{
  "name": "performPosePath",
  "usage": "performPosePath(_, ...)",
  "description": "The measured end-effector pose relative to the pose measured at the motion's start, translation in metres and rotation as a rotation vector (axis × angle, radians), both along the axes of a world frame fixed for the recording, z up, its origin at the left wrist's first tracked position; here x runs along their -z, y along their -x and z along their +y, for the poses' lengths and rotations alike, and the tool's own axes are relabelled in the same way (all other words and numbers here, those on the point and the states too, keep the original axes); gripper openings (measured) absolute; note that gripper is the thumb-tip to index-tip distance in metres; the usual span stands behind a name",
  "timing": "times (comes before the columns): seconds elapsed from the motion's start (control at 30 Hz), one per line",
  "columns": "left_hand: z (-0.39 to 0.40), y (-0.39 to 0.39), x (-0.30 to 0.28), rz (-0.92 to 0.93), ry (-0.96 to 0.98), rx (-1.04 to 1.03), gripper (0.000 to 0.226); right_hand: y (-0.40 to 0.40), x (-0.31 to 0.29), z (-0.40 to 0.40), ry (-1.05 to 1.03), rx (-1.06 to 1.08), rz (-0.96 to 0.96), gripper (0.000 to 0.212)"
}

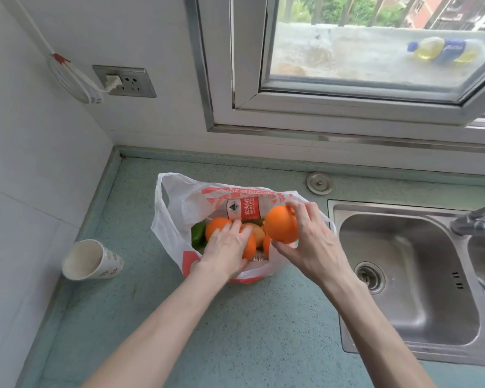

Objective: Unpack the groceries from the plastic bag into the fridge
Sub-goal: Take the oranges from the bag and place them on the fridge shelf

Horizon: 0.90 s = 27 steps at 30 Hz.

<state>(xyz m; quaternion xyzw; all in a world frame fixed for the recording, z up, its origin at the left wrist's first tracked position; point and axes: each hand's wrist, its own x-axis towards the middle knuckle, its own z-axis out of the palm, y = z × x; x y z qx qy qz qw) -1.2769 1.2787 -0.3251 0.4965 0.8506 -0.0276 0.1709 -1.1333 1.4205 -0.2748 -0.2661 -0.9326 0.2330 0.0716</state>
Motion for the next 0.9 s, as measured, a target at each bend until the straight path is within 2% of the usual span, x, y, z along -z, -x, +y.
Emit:
performPosePath(0.1, -0.001, -0.004, 0.006, 0.038, -0.005, -0.022, 0.072, -0.006, -0.005, -0.002, -0.001, -0.007, 0.023, 0.077)
performPosePath(0.2, -0.008, -0.012, 0.004, 0.036, -0.115, -0.089, 0.074, -0.012, -0.013, -0.004, 0.008, -0.017, 0.060, 0.075)
performPosePath(0.3, -0.023, -0.025, -0.012, -0.085, -0.306, -0.279, 0.081, -0.020, -0.023, -0.006, 0.015, -0.019, 0.113, 0.076)
performPosePath(0.43, -0.037, -0.048, -0.044, -0.229, -0.524, -0.429, 0.086, -0.034, -0.044, -0.015, 0.178, 0.034, 0.238, 0.076)
performPosePath(0.6, -0.050, -0.070, -0.078, -0.280, -0.753, -0.459, 0.088, -0.051, -0.066, -0.032, 0.250, 0.090, 0.382, 0.086)
performPosePath(0.77, -0.063, -0.082, -0.112, -0.366, -0.858, -0.452, 0.087, -0.071, -0.087, -0.049, 0.206, 0.181, 0.466, 0.082)
performPosePath(0.9, -0.065, -0.087, -0.132, -0.447, -0.886, -0.342, 0.086, -0.095, -0.102, -0.068, 0.146, 0.304, 0.517, 0.080)
